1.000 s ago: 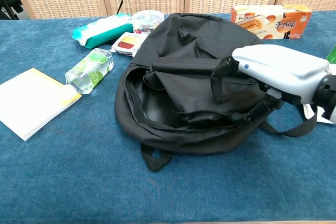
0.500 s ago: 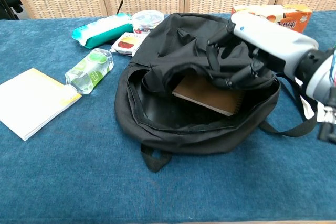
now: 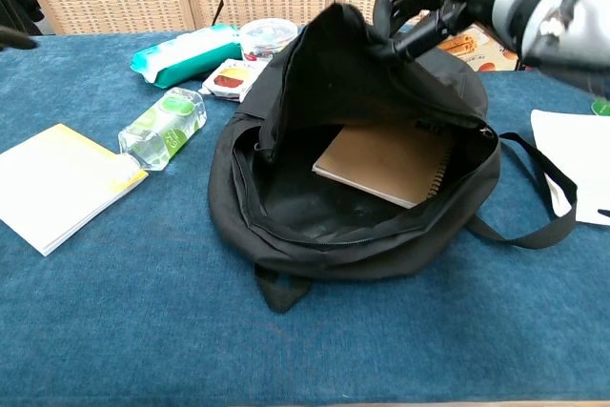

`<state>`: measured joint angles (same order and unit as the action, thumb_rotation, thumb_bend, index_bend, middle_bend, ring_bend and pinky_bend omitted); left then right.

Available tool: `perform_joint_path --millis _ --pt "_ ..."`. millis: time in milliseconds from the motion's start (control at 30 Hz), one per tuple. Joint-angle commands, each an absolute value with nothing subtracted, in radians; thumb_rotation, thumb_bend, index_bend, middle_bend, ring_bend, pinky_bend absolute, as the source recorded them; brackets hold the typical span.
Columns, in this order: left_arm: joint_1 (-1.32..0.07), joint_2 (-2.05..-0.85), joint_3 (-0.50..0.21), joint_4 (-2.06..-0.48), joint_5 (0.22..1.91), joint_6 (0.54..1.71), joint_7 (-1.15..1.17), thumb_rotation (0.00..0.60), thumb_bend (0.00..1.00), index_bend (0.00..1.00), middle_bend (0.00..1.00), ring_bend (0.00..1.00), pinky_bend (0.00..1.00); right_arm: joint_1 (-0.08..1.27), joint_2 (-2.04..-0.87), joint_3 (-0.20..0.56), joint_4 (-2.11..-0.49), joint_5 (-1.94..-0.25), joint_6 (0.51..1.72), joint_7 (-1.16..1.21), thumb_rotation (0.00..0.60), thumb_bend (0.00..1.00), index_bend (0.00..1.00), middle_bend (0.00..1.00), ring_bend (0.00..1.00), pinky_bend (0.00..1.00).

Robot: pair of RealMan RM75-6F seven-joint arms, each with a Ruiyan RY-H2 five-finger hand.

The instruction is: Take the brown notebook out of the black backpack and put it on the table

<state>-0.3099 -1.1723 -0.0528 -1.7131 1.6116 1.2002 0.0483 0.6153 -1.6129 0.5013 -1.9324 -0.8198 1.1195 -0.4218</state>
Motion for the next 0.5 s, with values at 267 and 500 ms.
perform_joint_path --millis 267,500 --pt "-0.407 -1.256 -0.086 -1.714 1.638 1.137 0.062 0.600 0.02 0.00 0.00 0.00 0.00 0.787 -1.644 0.691 -1.913 -0.449 1.302 -0.555 0.600 0.41 0.67 0.56 0.30 0.31" --pt "-0.451 -1.307 -0.091 -1.718 1.663 1.123 0.051 0.600 0.04 0.00 0.00 0.00 0.00 0.841 -1.694 0.763 -1.844 -0.377 1.436 -0.532 0.600 0.44 0.67 0.56 0.30 0.31"
